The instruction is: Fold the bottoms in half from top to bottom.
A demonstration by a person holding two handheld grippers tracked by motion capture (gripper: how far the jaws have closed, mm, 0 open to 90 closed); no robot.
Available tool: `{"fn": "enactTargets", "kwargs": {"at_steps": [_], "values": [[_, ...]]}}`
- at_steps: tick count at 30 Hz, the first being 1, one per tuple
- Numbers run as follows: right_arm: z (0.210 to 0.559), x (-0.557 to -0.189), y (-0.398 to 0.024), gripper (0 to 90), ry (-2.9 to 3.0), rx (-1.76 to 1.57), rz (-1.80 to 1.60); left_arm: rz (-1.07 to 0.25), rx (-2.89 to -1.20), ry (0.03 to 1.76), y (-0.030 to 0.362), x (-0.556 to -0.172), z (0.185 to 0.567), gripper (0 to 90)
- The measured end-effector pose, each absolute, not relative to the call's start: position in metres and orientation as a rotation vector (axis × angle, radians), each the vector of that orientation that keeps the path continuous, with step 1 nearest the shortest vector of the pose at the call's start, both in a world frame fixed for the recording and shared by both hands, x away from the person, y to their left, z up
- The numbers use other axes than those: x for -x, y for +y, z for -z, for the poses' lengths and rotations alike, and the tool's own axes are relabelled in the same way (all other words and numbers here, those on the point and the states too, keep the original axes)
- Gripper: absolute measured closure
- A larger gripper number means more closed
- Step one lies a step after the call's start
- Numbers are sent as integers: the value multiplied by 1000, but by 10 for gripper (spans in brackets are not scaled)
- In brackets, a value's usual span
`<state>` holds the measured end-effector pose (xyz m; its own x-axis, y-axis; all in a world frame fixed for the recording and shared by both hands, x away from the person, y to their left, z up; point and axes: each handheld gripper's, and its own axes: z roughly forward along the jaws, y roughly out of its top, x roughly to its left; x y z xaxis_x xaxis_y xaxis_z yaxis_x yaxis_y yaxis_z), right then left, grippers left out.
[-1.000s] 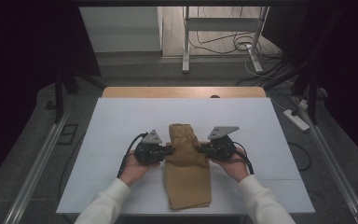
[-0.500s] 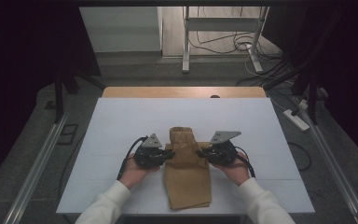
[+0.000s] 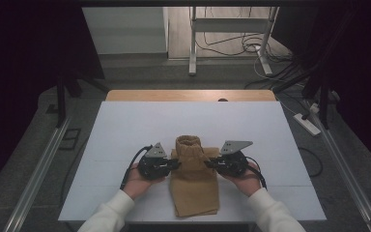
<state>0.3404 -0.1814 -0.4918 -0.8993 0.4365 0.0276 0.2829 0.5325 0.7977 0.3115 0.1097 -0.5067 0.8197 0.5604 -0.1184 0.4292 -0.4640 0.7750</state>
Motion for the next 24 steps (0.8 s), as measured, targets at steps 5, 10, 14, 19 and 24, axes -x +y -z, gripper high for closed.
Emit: {"fn": "enactTargets", "kwargs": {"at_steps": [5, 10, 14, 19, 24], "values": [[491, -336, -181, 803, 2599, -604, -1288, -191, -2132, 720, 110, -309, 508, 792], [492, -335, -185, 622, 2607, -622, -1278, -195, -2121, 742, 115, -308, 508, 608], [491, -334, -195, 499, 2613, -663, -1249, -199, -2104, 806, 131, -307, 507, 494], [491, -330, -204, 481, 2623, -661, -1254, -189, -2085, 856, 149, -305, 510, 481], [494, -328, -210, 472, 2624, -665, -1247, -198, -2087, 859, 149, -306, 511, 475]]}}
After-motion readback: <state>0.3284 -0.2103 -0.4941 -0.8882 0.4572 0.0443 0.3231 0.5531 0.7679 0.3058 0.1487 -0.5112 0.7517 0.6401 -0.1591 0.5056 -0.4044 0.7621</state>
